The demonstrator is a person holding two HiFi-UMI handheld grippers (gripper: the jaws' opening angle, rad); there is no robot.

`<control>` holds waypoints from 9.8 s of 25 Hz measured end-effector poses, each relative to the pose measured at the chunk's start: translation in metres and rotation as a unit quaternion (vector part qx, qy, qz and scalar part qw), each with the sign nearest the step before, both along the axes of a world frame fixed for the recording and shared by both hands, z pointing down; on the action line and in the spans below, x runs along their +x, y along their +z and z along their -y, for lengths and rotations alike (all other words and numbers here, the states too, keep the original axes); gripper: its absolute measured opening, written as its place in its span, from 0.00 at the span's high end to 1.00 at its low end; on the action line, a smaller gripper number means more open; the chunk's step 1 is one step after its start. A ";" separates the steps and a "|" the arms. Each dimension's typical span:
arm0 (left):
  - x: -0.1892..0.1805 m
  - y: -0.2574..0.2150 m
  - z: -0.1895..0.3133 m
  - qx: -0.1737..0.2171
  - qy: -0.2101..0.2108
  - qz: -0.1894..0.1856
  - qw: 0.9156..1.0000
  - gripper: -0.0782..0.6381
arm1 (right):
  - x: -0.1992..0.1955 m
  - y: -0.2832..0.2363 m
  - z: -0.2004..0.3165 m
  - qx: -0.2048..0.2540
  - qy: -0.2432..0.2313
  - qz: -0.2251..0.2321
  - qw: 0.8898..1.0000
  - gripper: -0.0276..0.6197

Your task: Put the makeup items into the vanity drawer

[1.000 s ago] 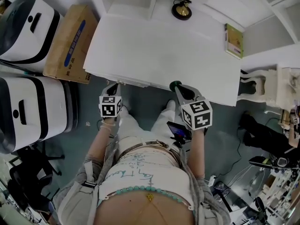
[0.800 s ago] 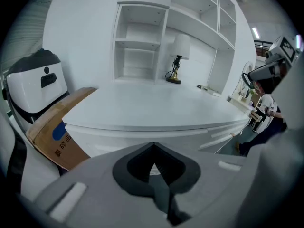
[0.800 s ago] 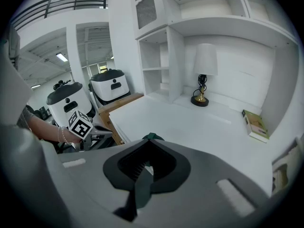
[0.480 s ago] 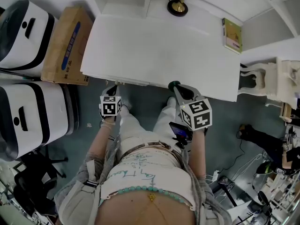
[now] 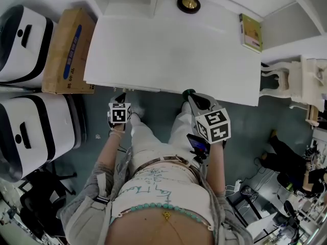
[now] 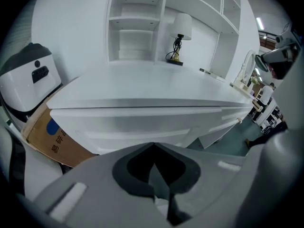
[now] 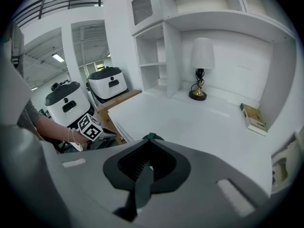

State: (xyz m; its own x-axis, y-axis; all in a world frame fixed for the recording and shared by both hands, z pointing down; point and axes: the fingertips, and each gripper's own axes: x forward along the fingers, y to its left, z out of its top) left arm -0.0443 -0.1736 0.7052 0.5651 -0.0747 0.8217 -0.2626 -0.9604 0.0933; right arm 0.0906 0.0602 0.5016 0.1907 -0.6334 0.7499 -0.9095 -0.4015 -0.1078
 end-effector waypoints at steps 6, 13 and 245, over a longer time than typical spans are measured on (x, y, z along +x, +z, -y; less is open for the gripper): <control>0.000 0.020 0.004 0.006 0.008 0.023 1.000 0.89 | 0.002 0.003 -0.010 -0.008 0.008 0.004 1.000 0.91; 0.002 0.037 0.005 0.010 0.007 0.047 0.999 0.89 | 0.003 0.008 -0.020 -0.014 0.011 0.011 1.000 0.91; -0.152 0.103 -0.054 0.009 -0.039 0.176 0.984 0.78 | -0.119 0.082 0.177 -0.060 -0.439 0.033 0.896 0.91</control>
State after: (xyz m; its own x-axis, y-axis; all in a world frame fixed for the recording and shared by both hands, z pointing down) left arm -0.1967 -0.1195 0.8079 0.2386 -0.1225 0.9634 -0.3479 -0.9370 -0.0330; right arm -0.0288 -0.1166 0.5831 -0.3891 -0.4323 0.8135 -0.8736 0.4534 -0.1769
